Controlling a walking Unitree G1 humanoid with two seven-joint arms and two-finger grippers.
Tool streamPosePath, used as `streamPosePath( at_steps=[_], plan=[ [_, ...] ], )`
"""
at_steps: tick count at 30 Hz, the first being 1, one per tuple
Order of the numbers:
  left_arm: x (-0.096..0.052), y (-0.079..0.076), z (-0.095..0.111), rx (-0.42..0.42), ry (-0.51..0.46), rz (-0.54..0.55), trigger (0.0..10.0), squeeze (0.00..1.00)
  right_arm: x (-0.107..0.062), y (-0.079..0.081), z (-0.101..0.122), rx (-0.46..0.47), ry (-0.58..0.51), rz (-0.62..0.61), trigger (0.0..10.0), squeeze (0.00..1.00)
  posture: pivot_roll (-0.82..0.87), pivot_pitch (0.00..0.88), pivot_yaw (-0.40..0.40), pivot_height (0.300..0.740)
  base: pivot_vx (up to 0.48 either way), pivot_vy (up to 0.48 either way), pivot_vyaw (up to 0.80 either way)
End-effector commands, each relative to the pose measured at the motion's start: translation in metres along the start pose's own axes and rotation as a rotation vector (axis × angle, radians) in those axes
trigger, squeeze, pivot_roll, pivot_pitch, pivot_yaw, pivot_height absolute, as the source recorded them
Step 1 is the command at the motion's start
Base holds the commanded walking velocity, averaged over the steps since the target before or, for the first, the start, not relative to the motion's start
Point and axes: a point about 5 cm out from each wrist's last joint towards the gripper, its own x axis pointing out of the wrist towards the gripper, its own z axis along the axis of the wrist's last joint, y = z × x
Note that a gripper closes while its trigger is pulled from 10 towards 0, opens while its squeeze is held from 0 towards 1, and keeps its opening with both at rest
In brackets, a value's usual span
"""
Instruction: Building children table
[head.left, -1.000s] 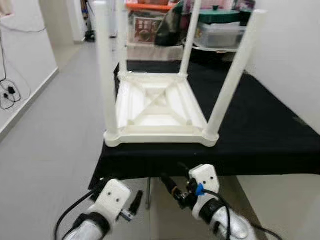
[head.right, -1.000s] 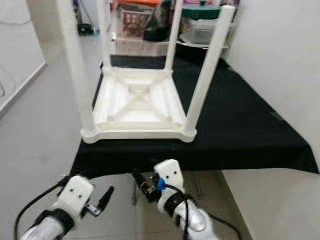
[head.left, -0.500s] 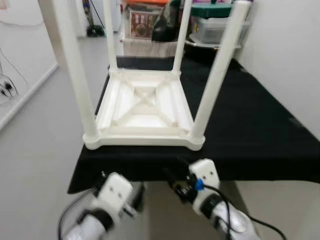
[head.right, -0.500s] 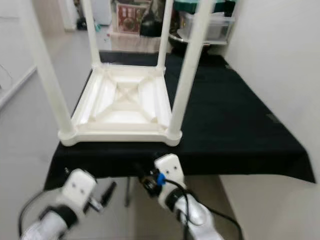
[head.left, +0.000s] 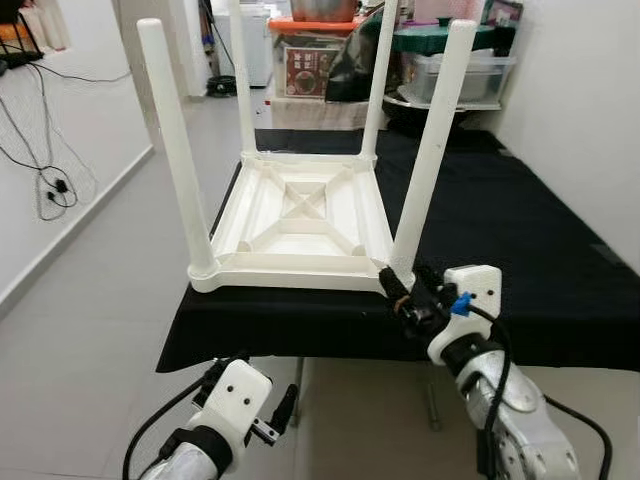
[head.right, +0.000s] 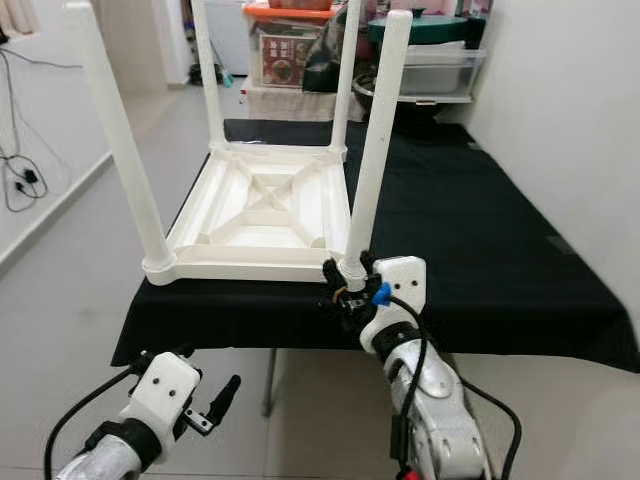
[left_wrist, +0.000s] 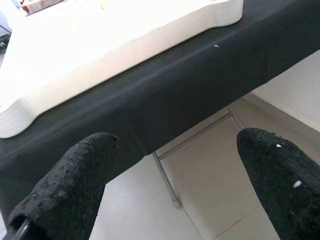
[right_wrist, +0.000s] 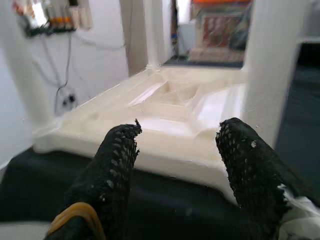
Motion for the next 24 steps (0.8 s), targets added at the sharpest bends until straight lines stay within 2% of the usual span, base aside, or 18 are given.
streamPosePath(
  at_steps=[1, 4, 6, 8, 12, 21, 24],
  plan=[
    [0.0, -0.001, -0.001, 0.01, 0.002, -0.017, 10.0, 0.0, -0.005, 0.012, -0.01, -0.01, 0.036, 0.044, 10.0, 0.0, 0.06, 0.01, -0.06, 0.74, 0.0, 0.0, -0.67],
    [0.0, -0.001, -0.001, 0.009, 0.006, -0.015, 10.0, 0.0, -0.014, 0.026, -0.024, -0.005, 0.087, 0.077, 10.0, 0.0, 0.06, 0.012, -0.06, 0.74, 0.0, 0.0, -0.77],
    [0.0, -0.001, -0.001, 0.009, 0.006, -0.015, 10.0, 0.0, -0.014, 0.026, -0.024, -0.005, 0.087, 0.077, 10.0, 0.0, 0.06, 0.012, -0.06, 0.74, 0.0, 0.0, -0.77],
    [0.0, -0.001, -0.002, 0.016, 0.011, -0.012, 10.0, 0.0, -0.017, 0.034, -0.029, -0.038, 0.105, 0.102, 10.0, 0.0, 0.05, 0.01, -0.056, 0.74, 0.0, 0.0, -0.39],
    [0.0, -0.001, -0.002, 0.024, 0.009, -0.011, 10.0, 0.0, -0.014, 0.033, -0.029, -0.05, 0.106, 0.09, 10.0, 0.0, 0.05, 0.01, -0.058, 0.74, 0.0, -0.225, 0.0],
    [0.0, 0.001, -0.003, 0.013, 0.02, 0.006, 10.0, 0.0, -0.012, 0.03, -0.029, -0.042, 0.11, 0.09, 10.0, 0.0, 0.06, 0.01, -0.06, 0.74, 0.309, -0.34, 0.0],
    [0.001, 0.002, -0.004, 0.0, 0.018, 0.017, 10.0, 0.0, -0.012, 0.031, -0.03, -0.045, 0.107, 0.094, 10.0, 0.0, 0.05, 0.01, -0.059, 0.74, 0.262, 0.0, 0.0]
  ],
)
